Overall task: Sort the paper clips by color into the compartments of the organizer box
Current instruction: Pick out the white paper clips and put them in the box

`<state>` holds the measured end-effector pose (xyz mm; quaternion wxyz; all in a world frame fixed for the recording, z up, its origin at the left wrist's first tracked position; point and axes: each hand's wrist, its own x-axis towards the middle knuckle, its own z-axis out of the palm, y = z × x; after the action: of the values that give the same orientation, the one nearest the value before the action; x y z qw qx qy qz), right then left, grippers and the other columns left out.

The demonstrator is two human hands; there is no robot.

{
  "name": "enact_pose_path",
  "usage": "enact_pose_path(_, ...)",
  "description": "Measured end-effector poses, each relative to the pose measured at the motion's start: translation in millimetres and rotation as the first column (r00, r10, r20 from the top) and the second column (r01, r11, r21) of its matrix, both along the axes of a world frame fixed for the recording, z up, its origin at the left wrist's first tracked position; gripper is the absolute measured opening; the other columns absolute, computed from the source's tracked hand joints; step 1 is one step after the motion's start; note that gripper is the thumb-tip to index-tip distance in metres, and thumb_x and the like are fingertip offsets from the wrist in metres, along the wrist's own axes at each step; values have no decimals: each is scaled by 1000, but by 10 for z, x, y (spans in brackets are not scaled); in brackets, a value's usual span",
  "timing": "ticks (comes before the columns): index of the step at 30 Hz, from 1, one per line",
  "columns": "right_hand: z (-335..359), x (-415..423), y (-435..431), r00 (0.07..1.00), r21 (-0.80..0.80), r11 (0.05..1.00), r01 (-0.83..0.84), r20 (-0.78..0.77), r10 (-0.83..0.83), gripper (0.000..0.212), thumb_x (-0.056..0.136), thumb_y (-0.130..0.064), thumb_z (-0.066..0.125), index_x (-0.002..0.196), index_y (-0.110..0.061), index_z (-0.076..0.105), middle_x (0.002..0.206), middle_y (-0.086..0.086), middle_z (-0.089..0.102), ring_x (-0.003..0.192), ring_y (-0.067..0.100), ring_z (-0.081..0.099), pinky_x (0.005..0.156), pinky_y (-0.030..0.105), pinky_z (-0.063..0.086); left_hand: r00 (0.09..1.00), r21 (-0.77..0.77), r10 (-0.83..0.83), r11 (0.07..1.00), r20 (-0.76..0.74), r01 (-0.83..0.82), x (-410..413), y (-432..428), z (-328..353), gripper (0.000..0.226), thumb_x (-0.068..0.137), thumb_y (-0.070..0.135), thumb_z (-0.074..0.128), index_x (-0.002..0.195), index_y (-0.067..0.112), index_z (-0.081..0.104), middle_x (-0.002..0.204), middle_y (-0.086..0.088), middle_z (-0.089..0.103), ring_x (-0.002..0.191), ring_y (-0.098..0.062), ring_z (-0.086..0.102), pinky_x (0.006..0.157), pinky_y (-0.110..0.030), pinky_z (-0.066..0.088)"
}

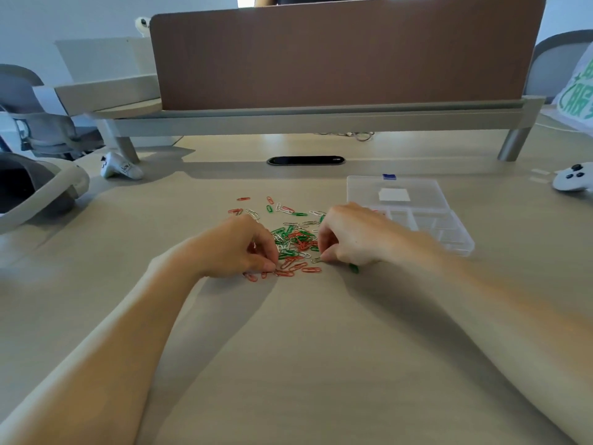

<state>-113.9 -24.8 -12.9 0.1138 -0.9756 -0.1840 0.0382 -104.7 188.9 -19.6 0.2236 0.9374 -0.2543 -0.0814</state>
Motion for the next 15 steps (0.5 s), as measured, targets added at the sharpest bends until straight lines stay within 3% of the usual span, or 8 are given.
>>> enact_pose_path(6, -35, 17, 38, 1000, -50, 999, 3, 0, -3, 18, 83, -13, 68, 69, -24, 62, 75, -7, 60, 79, 16, 61, 58, 29, 47, 998, 94, 6, 995, 57, -12, -3, -36, -32, 17, 82, 16, 71, 70, 25, 64, 71, 6, 62, 60, -8, 59, 55, -10, 42)
enact_pose_path(9, 38, 53, -41, 1000, 54, 998, 24, 3, -24, 13, 82, -11, 69, 72, -19, 66, 71, -8, 62, 75, 13, 62, 61, 29, 50, 992, 36, 45, 998, 120, -50, -7, -65, -13, 11, 84, 15, 70, 75, 21, 67, 71, 8, 63, 64, -8, 56, 55, -9, 43)
enact_pose_path(12, 161, 63, -176, 999, 150, 988, 38, -14, -36, 9, 87, -15, 70, 78, -17, 70, 68, -10, 64, 68, 4, 60, 57, 21, 42, 982, -36, 57, 998, 182, -51, -7, -79, 15, 6, 82, 12, 72, 79, 17, 71, 74, 7, 70, 66, -1, 61, 60, -5, 43)
enact_pose_path(15, 261, 76, -333, 998, 190, 980, 57, -41, -51, 13, 86, -14, 70, 73, -20, 69, 69, -8, 68, 67, 7, 62, 61, 26, 50, 977, -89, 59, 995, 203, -42, -8, -102, 12, 7, 81, 9, 73, 82, 16, 74, 75, 8, 70, 68, 4, 61, 62, -4, 43)
